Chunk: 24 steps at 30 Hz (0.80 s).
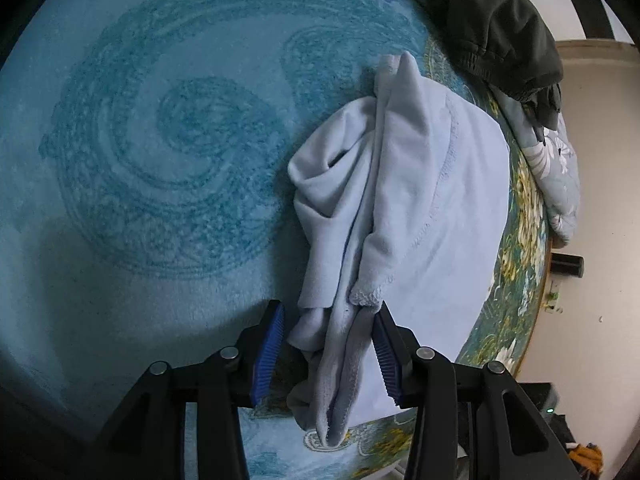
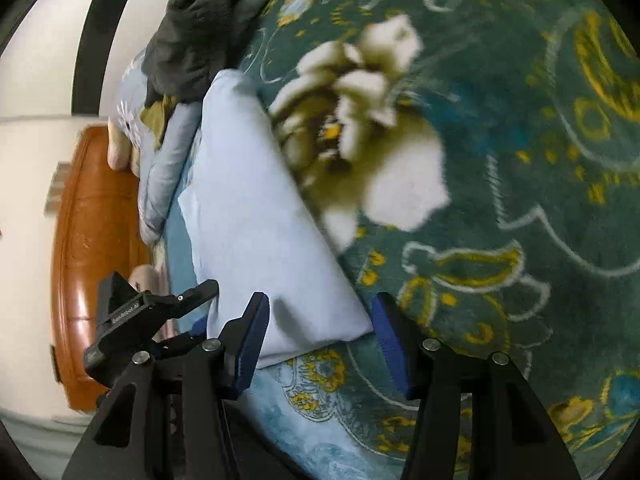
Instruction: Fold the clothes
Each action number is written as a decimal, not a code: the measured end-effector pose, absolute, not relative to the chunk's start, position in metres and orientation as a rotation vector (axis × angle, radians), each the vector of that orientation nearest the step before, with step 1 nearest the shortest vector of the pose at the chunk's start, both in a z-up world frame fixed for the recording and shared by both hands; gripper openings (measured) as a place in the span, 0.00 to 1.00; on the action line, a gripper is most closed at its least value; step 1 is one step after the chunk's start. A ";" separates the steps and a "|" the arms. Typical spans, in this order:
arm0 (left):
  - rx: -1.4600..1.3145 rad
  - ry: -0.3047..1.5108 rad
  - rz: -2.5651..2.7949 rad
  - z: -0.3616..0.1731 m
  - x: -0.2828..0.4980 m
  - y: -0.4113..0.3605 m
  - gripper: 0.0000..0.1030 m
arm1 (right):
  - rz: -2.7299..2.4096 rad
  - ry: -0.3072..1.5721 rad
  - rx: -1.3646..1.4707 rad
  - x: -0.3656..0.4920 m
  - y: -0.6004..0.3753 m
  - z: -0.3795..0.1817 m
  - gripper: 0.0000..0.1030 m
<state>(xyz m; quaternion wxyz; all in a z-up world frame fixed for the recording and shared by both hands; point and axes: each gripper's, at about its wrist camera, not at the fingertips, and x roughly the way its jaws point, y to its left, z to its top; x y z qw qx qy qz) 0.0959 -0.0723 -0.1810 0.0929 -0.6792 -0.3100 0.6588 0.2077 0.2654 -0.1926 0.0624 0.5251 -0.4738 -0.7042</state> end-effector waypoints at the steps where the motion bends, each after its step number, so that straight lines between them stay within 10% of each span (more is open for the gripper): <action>1: -2.013 -0.916 1.953 -0.181 0.096 -0.071 0.47 | -2.123 -1.459 1.577 0.211 0.267 -0.195 0.53; 7: -2.006 -0.861 1.951 -0.179 0.099 -0.063 0.44 | -2.064 -1.526 1.567 0.209 0.268 -0.201 0.52; 11: -2.003 -0.858 1.936 -0.177 0.102 -0.063 0.25 | -2.000 -1.533 1.607 0.214 0.272 -0.204 0.16; 24: -1.893 -0.929 1.676 -0.156 0.143 0.002 0.16 | -2.229 -1.243 1.499 0.149 0.343 -0.122 0.11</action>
